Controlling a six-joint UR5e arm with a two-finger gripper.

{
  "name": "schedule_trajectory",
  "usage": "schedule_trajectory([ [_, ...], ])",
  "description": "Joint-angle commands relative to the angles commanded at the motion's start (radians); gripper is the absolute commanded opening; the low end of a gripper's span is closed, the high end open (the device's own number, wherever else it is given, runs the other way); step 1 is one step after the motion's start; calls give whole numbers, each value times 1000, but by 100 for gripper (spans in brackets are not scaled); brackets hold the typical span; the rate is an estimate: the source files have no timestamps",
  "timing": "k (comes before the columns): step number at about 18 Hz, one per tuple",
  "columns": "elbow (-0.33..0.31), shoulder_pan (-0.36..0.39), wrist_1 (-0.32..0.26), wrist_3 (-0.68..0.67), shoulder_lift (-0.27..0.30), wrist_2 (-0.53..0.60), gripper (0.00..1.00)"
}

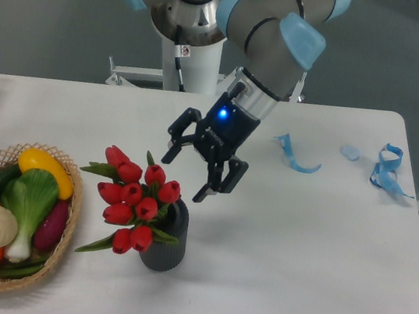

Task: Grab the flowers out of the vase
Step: 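Lower the gripper around the tulip stems above the vase, then close the gripper on the tulip stems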

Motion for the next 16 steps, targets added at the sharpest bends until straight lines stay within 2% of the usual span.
schedule_trajectory([
  [7,63,-34,18,-41,-58,0,100],
  [16,74,-66,26,-55,-88,0,99],
])
